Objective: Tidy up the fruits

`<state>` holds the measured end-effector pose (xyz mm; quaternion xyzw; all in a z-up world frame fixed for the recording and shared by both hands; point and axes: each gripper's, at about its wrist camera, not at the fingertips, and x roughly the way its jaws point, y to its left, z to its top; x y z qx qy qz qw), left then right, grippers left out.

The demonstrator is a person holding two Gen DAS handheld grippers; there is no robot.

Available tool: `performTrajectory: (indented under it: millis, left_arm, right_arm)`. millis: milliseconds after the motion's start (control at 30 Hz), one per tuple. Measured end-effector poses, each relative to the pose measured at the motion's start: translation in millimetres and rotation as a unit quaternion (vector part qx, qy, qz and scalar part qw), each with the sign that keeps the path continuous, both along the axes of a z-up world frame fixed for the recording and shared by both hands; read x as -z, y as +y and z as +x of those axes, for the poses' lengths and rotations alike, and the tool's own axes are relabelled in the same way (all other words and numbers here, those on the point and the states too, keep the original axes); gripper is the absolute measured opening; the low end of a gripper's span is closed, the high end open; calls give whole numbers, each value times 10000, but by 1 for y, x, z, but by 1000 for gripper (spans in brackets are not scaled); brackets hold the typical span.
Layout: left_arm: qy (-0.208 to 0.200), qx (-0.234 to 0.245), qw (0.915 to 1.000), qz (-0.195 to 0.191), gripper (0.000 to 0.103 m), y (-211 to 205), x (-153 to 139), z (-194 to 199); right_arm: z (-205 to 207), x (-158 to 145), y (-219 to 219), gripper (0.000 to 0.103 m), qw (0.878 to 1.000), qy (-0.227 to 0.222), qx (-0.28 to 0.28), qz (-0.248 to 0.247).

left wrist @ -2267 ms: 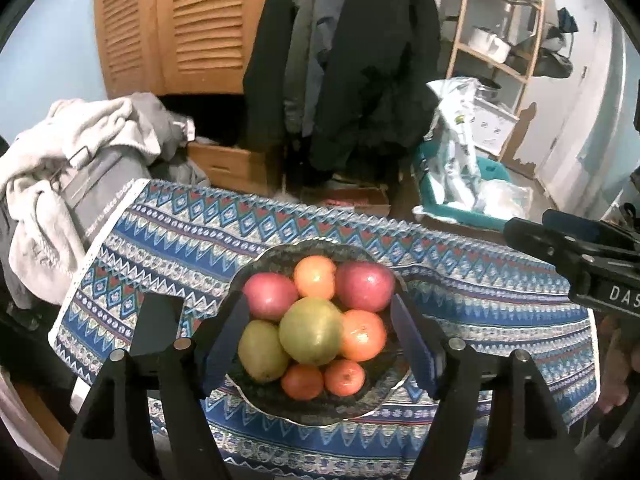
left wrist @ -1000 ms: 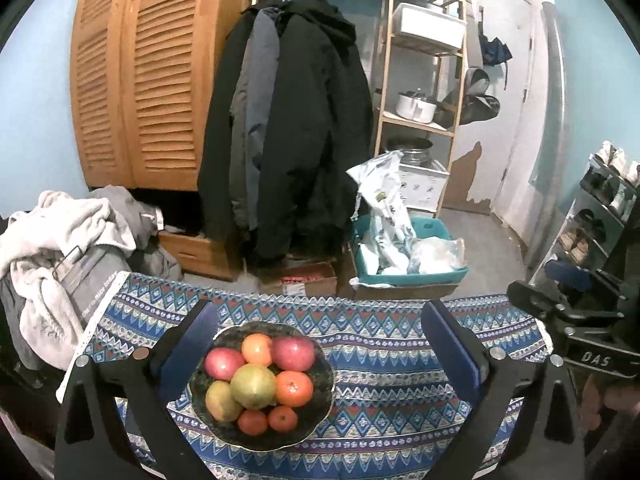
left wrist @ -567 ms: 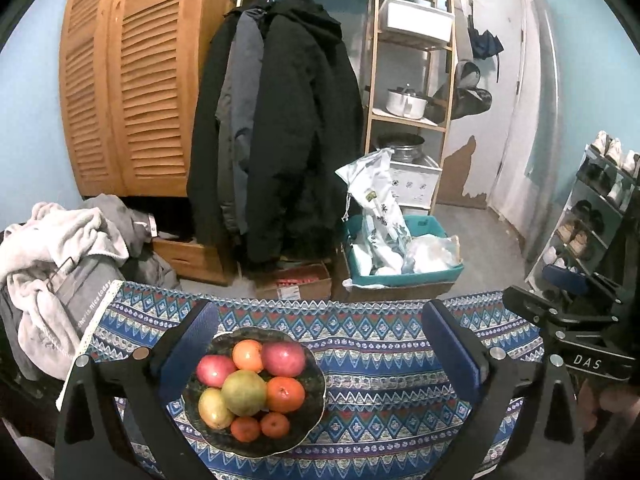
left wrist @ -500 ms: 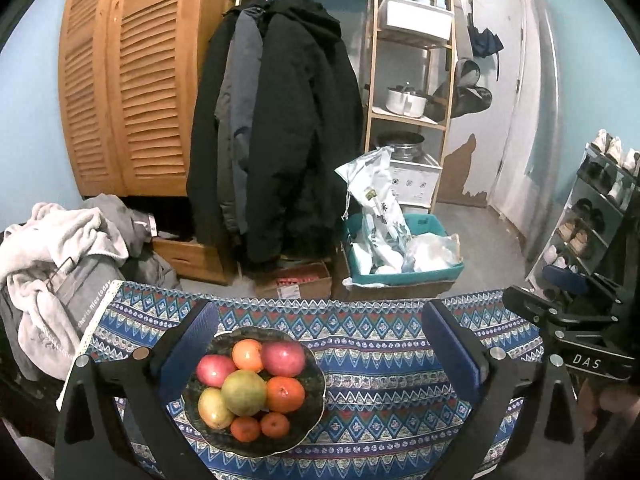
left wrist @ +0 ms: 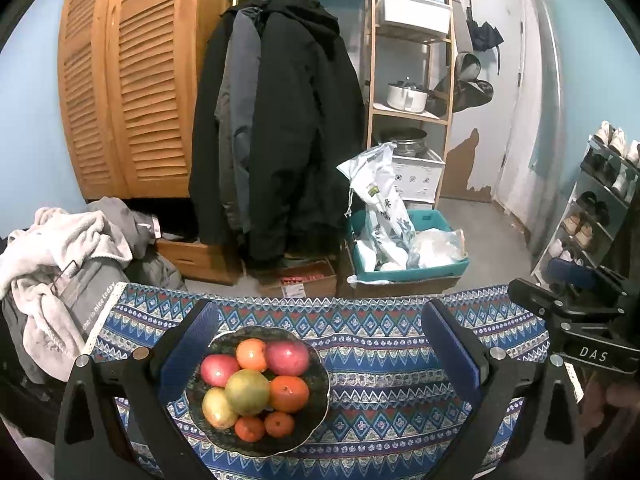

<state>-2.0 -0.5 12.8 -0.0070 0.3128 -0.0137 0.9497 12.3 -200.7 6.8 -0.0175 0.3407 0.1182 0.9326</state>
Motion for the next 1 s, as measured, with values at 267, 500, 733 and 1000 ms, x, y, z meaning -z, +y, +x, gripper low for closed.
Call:
performTrajectory:
  millis: [267,500,733,1000]
  left_arm:
    - [6,-18,10000,-33,102,1,-1,0]
    - [3,-39,10000,-7,102,2,-1,0]
    - [8,-70,10000,-5,102,2,0,-1]
    - [36,-96,9999,10,102,2,1,0]
  right_arm:
    - [1,-3,4,86,10000,-6,-53,-26]
    - [2,-2,6,86,10000,12,-57,-23]
    - [3,-1,8,86,10000,18,-81,-38]
    - [3,-1,7,86,10000,10,-75,-40]
